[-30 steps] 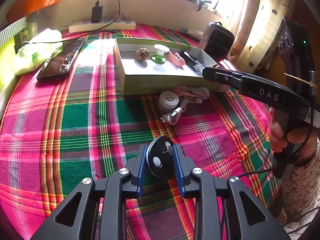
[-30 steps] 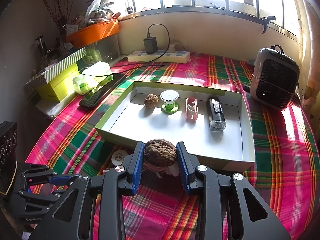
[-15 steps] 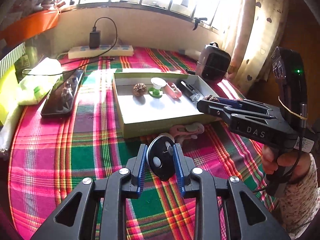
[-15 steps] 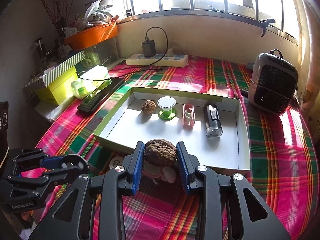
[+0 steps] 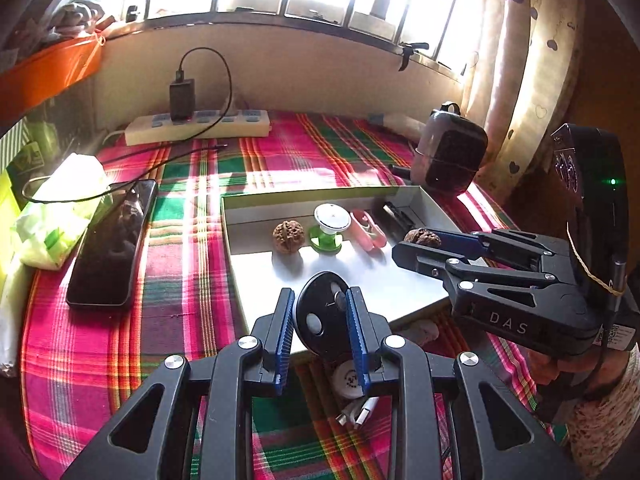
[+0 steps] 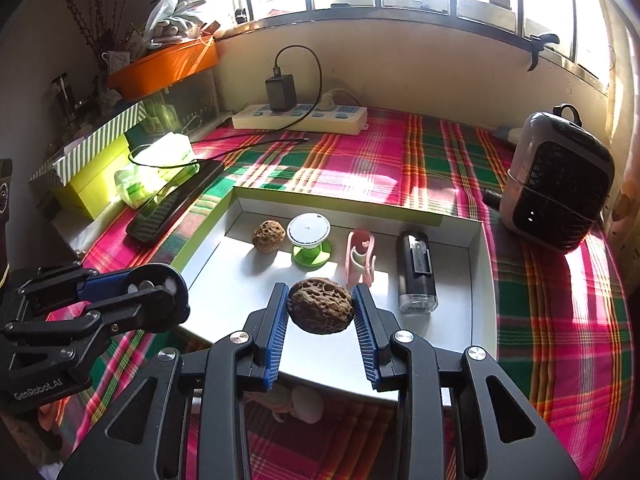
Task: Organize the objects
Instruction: 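Lower the fob with left gripper while right gripper lowers the walnut into the box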
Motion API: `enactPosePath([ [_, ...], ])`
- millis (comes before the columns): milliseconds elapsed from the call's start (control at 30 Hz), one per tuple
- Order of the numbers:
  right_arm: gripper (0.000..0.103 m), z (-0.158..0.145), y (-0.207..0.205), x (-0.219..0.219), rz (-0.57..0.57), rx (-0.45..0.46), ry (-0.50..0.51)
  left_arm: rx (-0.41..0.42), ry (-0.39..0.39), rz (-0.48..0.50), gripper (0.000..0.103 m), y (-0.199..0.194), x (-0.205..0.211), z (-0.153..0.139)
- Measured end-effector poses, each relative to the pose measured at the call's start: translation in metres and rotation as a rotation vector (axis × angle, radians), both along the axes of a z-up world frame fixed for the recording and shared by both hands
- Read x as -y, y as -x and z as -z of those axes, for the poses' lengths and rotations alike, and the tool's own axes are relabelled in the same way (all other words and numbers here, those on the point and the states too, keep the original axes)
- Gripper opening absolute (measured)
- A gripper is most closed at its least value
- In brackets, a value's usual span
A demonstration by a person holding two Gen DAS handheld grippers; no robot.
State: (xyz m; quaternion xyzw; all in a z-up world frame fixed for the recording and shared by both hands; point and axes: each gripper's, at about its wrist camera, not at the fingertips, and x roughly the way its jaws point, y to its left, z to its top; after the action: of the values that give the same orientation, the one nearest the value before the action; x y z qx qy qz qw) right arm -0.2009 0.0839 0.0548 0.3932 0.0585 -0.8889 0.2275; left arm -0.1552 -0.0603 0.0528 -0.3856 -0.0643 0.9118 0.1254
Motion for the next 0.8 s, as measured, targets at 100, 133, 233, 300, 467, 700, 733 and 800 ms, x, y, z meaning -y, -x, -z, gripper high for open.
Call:
enactPosePath([
  [100,0.034,0.004,0.01,0.006,-0.013,0.01,-0.008,0.003,0.006,-0.001,0.024,0.011,-0.002,0.003],
  [133,0.034,0.006,0.014,0.007,-0.013,0.017,-0.012,0.008,0.006,0.001,0.024,0.016,-0.003,0.004],
  [233,0.034,0.01,0.024,0.011,-0.02,0.031,-0.019,0.027,0.009,-0.006,0.024,0.028,-0.004,0.009],
  [300,0.034,0.012,0.029,0.013,-0.026,0.036,-0.031,0.027,0.02,-0.005,0.024,0.033,-0.005,0.011],
  [467,0.034,0.02,0.041,0.015,-0.037,0.071,-0.038,0.049,0.037,-0.004,0.024,0.045,-0.007,0.019],
  [700,0.034,0.027,0.052,0.019,-0.047,0.082,-0.071,0.066,0.065,-0.006,0.024,0.058,-0.01,0.026],
  [733,0.034,0.027,0.054,0.02,-0.047,0.08,-0.076,0.07,0.064,-0.008,0.024,0.059,-0.009,0.028],
  [800,0.034,0.028,0.057,0.022,-0.05,0.074,-0.085,0.074,0.066,-0.01,0.024,0.061,-0.009,0.03],
])
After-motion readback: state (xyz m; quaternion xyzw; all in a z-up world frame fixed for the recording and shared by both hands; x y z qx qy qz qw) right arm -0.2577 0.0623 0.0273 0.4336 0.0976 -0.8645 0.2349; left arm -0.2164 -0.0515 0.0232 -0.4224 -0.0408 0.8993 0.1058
